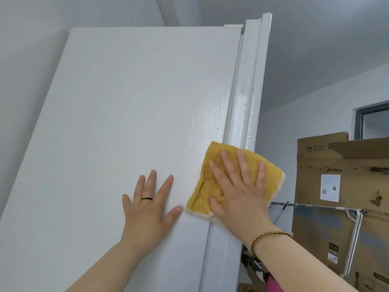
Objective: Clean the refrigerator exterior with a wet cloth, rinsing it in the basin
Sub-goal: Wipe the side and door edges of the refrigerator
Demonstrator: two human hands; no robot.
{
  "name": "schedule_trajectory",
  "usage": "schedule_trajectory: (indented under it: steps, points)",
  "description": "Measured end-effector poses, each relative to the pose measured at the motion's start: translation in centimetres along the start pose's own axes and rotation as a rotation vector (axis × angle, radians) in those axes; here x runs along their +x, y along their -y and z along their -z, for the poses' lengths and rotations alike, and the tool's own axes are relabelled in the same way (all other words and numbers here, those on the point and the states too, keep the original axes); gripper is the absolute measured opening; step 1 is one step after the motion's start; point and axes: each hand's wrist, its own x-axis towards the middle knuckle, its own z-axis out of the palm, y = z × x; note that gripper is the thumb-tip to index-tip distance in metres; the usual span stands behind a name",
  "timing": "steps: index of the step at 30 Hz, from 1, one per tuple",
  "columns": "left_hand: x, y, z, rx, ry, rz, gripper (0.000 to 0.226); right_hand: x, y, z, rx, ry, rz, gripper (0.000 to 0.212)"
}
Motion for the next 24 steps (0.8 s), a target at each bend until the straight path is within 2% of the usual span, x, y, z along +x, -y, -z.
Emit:
schedule_trajectory:
  steps: [4,7,10,13,15,18,21,24]
  points:
    - [0.7,-0.1,-1.1,0.162,0.052,-0.028,0.066,4.8,-2.0,-0.2,-0.08,-0.003,0.022,0.061]
    - [0.6,0.0,-1.3,0.182,-0.005,-0.04,0.066,5.3,-1.6,-0.2,-0.117,0.032,-0.034,0.06]
    - [0.7,0.2,-1.3,0.201,-0.029,-0.029,0.066,2.8,-0.3,-0.4,-0.103,0.024,0.017,0.059]
    - [0.5,0.3,-1.6,0.201,-0.035,-0.036,0.067,2.7,-0.6,0.5,-0.147,0.153,0.069,0.058]
    - [0.6,0.1,-1.4,0.189,-0.023,-0.018,0.067,5.9,-1.5,2.1,-0.158,0.214,0.029,0.054]
    - [0.7,0.0,-1.2,0.196,-0.019,-0.01,0.067,11.3,-3.5,3.1,-0.024,0.368,-0.108,0.057]
    - [0.7,0.1,-1.3,0.187,-0.037,-0.012,0.067,13.6,-3.4,3.3,0.007,0.318,-0.188,0.056]
    - [0.5,0.1,-1.7,0.184,-0.054,-0.015,0.068,11.5,-2.2,2.9,-0.004,0.322,-0.243,0.056]
